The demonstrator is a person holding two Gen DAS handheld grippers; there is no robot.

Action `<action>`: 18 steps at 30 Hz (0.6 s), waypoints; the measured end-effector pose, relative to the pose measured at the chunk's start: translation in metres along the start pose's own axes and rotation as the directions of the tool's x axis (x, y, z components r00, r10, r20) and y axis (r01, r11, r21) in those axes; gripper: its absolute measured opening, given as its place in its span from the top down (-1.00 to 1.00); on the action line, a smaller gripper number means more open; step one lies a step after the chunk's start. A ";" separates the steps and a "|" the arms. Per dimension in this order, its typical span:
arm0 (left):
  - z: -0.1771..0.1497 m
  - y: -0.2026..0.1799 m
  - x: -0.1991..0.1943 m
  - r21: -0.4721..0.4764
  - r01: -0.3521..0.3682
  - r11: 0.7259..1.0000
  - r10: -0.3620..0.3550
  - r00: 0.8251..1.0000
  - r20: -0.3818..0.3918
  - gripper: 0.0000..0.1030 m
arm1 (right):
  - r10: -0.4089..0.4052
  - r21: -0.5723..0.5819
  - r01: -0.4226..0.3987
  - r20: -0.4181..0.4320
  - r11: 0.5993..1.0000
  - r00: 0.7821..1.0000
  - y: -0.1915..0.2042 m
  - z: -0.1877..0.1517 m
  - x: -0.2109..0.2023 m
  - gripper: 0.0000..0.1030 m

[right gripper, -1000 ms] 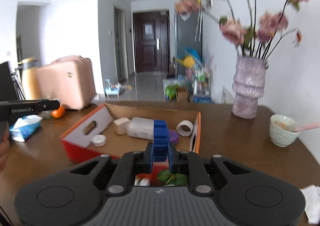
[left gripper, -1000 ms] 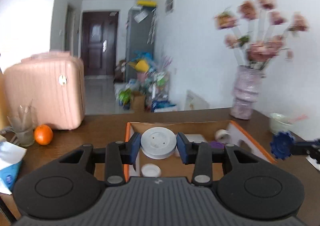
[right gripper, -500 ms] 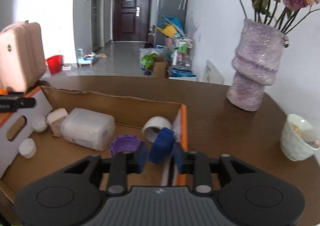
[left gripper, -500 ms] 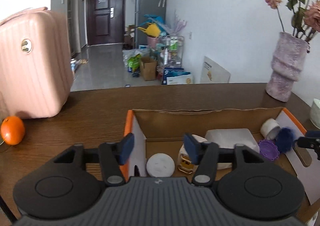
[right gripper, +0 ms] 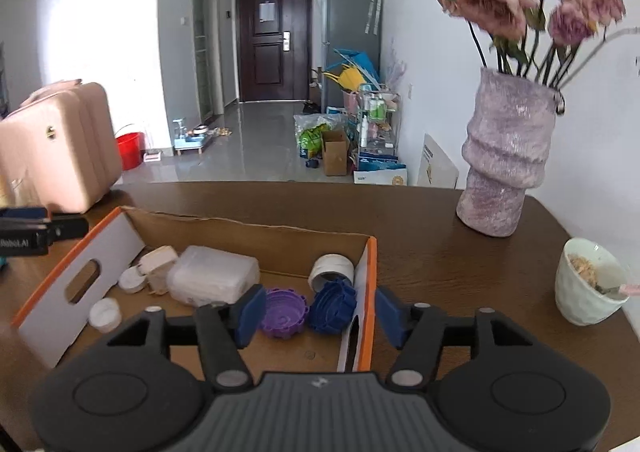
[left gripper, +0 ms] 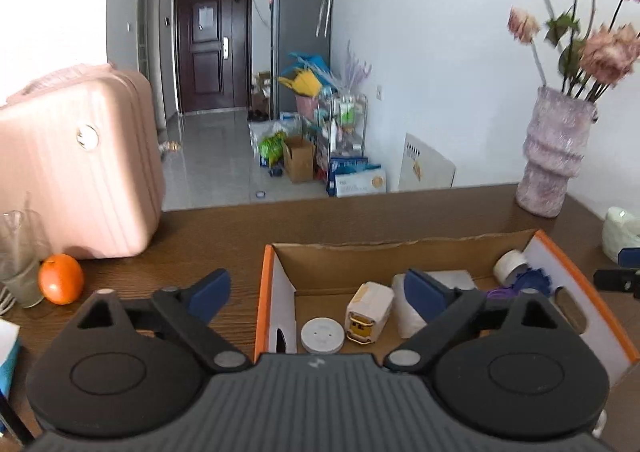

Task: Organize rigid objects
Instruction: 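Open both grippers to drop the caps into the box, then withdraw both grippers from the box back over the table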

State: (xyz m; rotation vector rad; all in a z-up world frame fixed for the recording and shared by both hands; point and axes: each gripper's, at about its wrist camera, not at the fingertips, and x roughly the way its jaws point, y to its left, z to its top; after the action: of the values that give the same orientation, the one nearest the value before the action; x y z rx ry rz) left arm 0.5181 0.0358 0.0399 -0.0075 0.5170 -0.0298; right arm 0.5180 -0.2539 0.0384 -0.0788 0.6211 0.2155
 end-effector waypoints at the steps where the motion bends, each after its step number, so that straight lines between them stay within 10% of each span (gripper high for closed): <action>1: 0.000 -0.001 -0.008 0.000 0.005 1.000 -0.005 1.000 0.005 -0.89 | 0.004 -0.002 -0.004 0.002 1.000 1.000 0.002 -0.001 -0.008 -0.30; 18: -0.048 -0.019 -0.171 -0.001 -0.022 1.000 0.022 0.981 0.193 -1.00 | 0.016 -0.015 -0.014 0.147 1.000 0.989 0.039 -0.057 -0.131 -0.68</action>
State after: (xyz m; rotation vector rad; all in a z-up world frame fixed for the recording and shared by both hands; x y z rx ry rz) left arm 0.3449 0.0216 0.0830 -0.0039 0.3225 -0.0075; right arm 0.3734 -0.2463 0.0682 -0.0713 0.4734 0.2383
